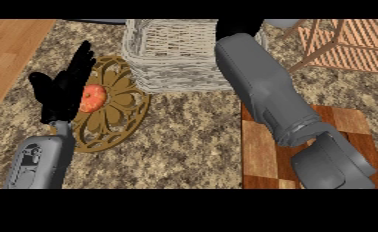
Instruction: Pick the lemon from the cutting board and place it in the basket
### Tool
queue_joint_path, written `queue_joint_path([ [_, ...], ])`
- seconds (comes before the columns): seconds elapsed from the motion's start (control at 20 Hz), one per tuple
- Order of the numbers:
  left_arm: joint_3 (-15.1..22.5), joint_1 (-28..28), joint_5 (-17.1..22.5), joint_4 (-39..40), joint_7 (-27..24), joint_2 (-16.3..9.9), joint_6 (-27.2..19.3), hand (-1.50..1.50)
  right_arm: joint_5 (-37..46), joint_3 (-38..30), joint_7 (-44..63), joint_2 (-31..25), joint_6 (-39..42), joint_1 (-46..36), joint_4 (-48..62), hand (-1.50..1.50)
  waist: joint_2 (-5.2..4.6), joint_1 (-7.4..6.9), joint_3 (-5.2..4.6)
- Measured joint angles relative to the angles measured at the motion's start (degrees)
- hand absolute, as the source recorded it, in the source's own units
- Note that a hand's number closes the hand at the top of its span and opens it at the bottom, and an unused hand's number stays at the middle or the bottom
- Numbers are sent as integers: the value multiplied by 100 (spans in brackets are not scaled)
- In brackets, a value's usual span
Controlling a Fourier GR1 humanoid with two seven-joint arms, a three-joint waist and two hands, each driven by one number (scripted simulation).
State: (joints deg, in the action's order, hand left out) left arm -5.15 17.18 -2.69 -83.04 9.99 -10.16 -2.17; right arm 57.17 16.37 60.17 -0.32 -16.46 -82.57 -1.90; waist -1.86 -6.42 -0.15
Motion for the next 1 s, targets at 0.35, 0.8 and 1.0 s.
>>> queue_joint_path([
  [0.35, -12, 62, -10, 29, 53, 13, -27, 0, -107, -100, -31, -29, 107, 121, -148, 150, 36, 25, -14],
  [0.8, 12, 45, -54, 4, 58, 13, -36, 0, -341, -354, 154, -82, 281, 127, -119, 150, 78, 13, -45],
  [1.0, -36, 39, -41, -4, 40, 7, -63, 0, -383, -402, 237, -53, 179, 195, -158, -150, 50, 39, -20],
])
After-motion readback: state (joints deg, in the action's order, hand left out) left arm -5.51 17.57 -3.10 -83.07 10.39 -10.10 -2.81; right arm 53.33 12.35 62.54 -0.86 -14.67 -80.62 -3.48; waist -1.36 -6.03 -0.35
